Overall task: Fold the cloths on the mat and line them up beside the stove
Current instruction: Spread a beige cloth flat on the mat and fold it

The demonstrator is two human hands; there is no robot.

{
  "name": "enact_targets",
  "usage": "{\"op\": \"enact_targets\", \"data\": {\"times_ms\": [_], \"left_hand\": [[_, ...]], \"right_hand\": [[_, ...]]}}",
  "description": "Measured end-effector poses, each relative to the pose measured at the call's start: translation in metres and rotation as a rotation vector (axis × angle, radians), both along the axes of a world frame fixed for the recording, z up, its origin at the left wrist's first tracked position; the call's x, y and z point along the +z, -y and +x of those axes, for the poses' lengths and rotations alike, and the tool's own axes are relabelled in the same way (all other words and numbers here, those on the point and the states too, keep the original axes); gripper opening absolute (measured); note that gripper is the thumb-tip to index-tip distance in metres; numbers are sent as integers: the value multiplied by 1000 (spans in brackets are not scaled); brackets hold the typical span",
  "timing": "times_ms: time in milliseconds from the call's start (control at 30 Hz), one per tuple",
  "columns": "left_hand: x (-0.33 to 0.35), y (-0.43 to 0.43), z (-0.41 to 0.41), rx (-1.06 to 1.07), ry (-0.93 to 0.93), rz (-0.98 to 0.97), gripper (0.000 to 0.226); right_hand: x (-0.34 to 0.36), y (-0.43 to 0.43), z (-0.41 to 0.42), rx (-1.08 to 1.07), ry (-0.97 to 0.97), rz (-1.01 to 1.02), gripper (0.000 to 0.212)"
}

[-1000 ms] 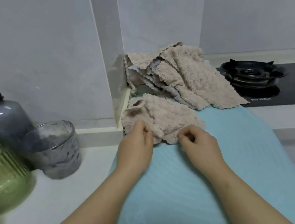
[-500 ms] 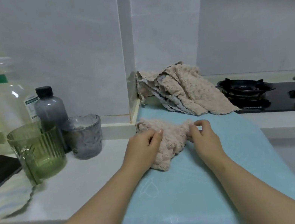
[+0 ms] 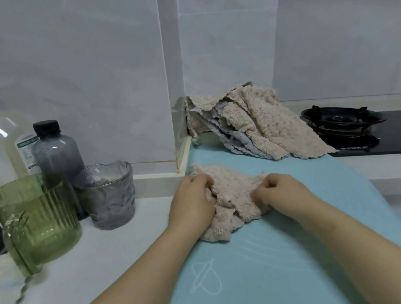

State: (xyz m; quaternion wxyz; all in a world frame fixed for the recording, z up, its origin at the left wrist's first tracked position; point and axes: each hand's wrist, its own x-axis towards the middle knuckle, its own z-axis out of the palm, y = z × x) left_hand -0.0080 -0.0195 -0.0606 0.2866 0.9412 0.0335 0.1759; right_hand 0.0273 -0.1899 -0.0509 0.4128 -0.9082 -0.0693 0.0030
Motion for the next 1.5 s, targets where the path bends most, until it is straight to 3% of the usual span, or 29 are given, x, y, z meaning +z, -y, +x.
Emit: {"op": "enact_targets", "data": {"times_ms": [67, 200, 233, 300, 367, 433, 533, 633, 800, 1000, 1133, 1200, 1333, 1400, 1500], "left_hand": [[13, 3, 10, -58, -13, 2, 30], [30, 15, 32, -38, 9, -264, 20], [28, 17, 35, -14, 20, -251, 18], [23, 17, 37, 45, -45, -13, 16], [20, 13, 37, 105, -110, 202, 21], [20, 12, 39, 135, -135, 277, 28], [17, 11, 46, 134, -202, 333, 37], [13, 5, 53, 140, -281, 368, 30], [11, -1, 54, 94, -181, 350, 23], [27, -2, 40, 97, -78, 83, 7], [21, 0, 38, 134, -183, 332, 43], [14, 8, 41, 124, -266, 465, 44], [9, 9, 45, 101, -180, 469, 27], [9, 5, 47, 76, -116, 373, 32], [13, 2, 51, 31, 83, 189, 29]], "right_hand": [[12, 4, 7, 10, -15, 37, 18], [16, -3, 36, -34, 70, -36, 14], [14, -8, 42, -25, 45, -25, 15], [4, -17, 53, 5, -22, -44, 30], [-5, -23, 58, 11, 7, -272, 43], [-7, -27, 58, -10, 93, -474, 50], [-6, -30, 59, -12, 116, -551, 46], [-6, -29, 56, 42, 88, -488, 31], [9, -5, 50, 53, 27, -445, 5], [20, 33, 41, -129, -33, -408, 21], [10, 16, 42, -72, 77, -484, 44], [2, 6, 45, -20, 101, -565, 56], [-3, -2, 49, 72, 175, -485, 42], [2, -3, 46, 105, 208, -415, 40], [15, 5, 42, -37, 346, -266, 34]]}}
